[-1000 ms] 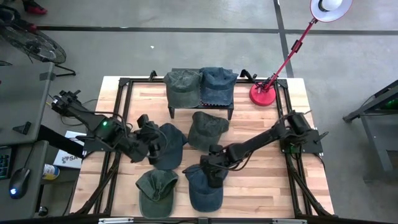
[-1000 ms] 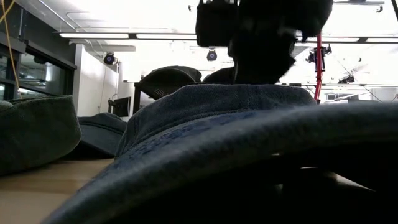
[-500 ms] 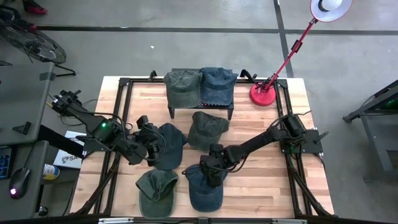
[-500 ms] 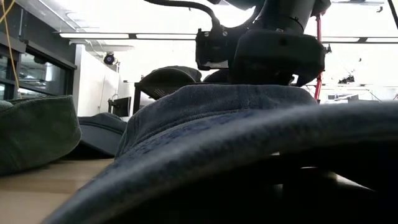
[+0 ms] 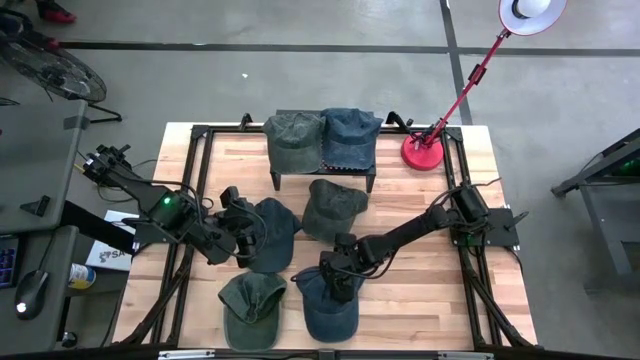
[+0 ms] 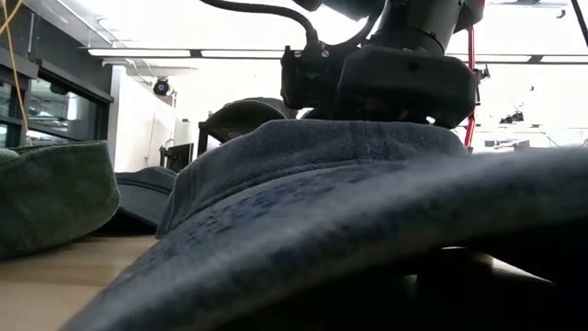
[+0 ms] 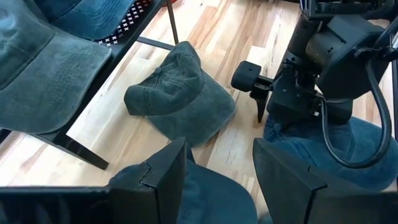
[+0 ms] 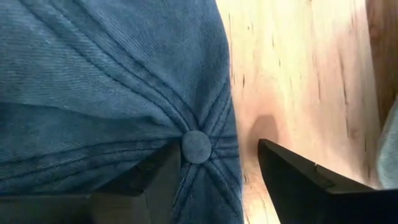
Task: Pick & Place hat
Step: Stack the bottom dark blue cap on top of the other dark blue cap on the shelf
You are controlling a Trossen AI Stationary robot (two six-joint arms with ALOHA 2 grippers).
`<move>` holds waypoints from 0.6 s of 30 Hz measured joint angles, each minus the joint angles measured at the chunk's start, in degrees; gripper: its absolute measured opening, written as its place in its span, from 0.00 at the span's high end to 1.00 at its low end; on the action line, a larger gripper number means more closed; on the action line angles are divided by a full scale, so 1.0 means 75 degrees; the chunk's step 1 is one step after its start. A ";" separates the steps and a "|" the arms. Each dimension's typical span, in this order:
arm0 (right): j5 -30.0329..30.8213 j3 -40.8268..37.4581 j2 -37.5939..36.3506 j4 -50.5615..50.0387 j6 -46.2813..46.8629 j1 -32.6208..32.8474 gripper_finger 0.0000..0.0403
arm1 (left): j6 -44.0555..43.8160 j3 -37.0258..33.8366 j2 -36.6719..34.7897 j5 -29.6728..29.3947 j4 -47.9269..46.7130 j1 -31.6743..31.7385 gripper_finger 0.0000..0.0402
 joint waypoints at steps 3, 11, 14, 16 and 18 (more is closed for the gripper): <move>0.0002 -0.0004 0.0008 -0.0041 0.0075 0.0002 0.55 | -0.0063 0.0000 0.0000 0.0000 0.0000 0.0000 0.55; 0.0030 -0.0016 0.0023 -0.0079 0.0438 0.0008 0.85 | -0.0128 0.0000 0.0000 -0.0004 0.0000 0.0017 0.55; -0.0005 -0.0019 0.0023 -0.0078 0.0612 0.0015 0.94 | -0.0128 0.0000 0.0000 -0.0006 0.0000 0.0017 0.55; -0.0012 -0.0019 0.0022 -0.0070 0.0656 0.0036 0.94 | -0.0126 0.0000 0.0000 -0.0006 -0.0006 0.0017 0.55; -0.0002 0.0022 0.0025 -0.0123 0.0859 0.0058 0.94 | -0.0126 0.0000 0.0000 -0.0006 -0.0012 0.0017 0.55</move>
